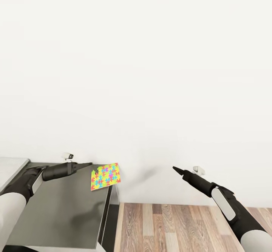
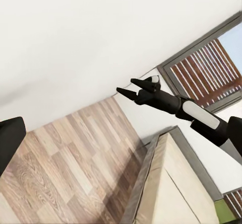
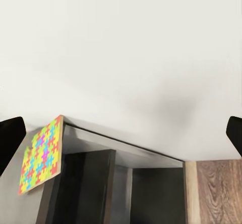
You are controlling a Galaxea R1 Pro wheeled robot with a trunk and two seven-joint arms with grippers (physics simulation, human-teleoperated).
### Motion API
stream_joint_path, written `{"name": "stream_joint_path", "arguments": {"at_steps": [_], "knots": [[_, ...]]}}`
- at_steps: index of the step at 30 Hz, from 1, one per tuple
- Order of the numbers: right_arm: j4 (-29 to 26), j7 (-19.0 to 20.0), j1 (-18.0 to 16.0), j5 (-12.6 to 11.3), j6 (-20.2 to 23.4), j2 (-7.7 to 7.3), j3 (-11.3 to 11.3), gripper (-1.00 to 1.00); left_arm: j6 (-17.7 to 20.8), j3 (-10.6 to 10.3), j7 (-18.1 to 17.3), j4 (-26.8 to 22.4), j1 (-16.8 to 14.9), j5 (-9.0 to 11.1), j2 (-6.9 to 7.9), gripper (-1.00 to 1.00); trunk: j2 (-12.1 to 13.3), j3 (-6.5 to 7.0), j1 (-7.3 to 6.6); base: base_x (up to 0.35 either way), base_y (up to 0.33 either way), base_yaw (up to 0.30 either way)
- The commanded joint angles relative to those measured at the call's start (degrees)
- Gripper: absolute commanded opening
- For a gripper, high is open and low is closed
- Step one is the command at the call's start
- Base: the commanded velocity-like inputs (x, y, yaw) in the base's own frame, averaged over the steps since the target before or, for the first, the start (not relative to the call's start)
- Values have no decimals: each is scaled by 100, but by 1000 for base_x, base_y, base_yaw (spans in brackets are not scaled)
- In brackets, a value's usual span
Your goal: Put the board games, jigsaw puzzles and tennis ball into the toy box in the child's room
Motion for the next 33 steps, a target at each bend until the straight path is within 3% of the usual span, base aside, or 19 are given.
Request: {"name": "stream_joint_path", "arguments": {"at_steps": [1,22,33], "knots": [[-2,-5,-5,-46,29,-4,13,100,61,1,-22,0,-4,-3,-2,100,-11,-2,4,0,0,0],[-2,-5,-5,-48,29,4,15,100,61,0,-22,0,-4,-6,-3,100,-11,191,4,0,0,0],[-6,-5,-5,-46,29,8,21,100,61,-6,-22,0,-4,-11,-4,100,-11,210,4,0,0,0]]}}
